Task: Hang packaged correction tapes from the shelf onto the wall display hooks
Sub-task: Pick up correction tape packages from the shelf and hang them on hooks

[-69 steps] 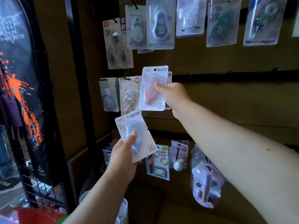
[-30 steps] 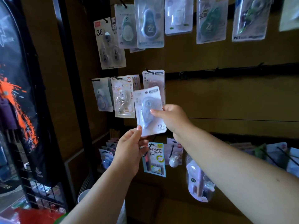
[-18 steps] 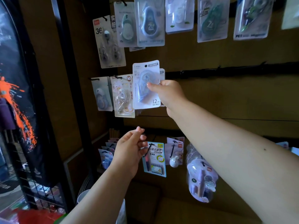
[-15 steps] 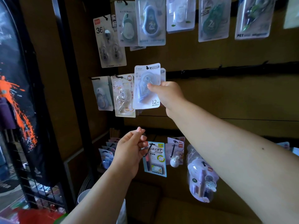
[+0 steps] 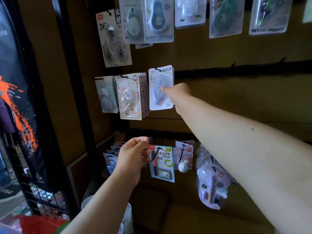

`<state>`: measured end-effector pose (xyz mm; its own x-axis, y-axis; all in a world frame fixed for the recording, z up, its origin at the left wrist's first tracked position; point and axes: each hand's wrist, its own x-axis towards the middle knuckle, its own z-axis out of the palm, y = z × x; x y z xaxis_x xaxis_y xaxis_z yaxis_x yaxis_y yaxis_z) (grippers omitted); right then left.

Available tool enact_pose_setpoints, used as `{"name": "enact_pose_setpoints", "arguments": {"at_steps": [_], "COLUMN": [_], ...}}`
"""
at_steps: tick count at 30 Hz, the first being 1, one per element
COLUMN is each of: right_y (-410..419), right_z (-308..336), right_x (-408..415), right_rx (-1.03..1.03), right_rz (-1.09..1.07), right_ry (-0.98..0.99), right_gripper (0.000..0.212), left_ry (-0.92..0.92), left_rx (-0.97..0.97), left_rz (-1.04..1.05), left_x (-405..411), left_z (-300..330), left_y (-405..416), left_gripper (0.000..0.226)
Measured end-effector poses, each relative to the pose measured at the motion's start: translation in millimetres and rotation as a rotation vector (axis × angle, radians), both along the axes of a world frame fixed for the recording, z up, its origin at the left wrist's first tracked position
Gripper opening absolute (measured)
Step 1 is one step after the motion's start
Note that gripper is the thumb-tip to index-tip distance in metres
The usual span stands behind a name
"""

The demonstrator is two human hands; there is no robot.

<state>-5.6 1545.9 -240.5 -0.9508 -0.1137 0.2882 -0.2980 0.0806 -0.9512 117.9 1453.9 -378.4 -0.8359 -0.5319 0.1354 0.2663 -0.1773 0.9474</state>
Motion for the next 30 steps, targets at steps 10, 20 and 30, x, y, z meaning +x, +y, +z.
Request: {"name": "enact_pose_setpoints", "arguments": {"at_steps": [10,20,30], "right_y": [28.1,90.2,131.4], "right_z": [-41.1,-141.6,-300.9], "right_x": [14.6,78.1,92.2], "right_rx": [0.109,0.074,0.21], "right_rz": [0.034,0.229,0.16], "right_ry": [-0.088,-0.012,-0.251], "right_gripper": [0.028,0.015,0.021], "left_ry": [-0.089,-0.24,-0.429], "left_rx": [-0.105,-0.142,-0.096], "left_rz": [0.023,-0.001,-0.064], "left_x": [-0.4,3.8,0.5], "left_z": [-14.4,-66.6,-156.3], "left_y": [4.3,37.2,75.7], "left_gripper": [0.015,0.012,0.015]}}
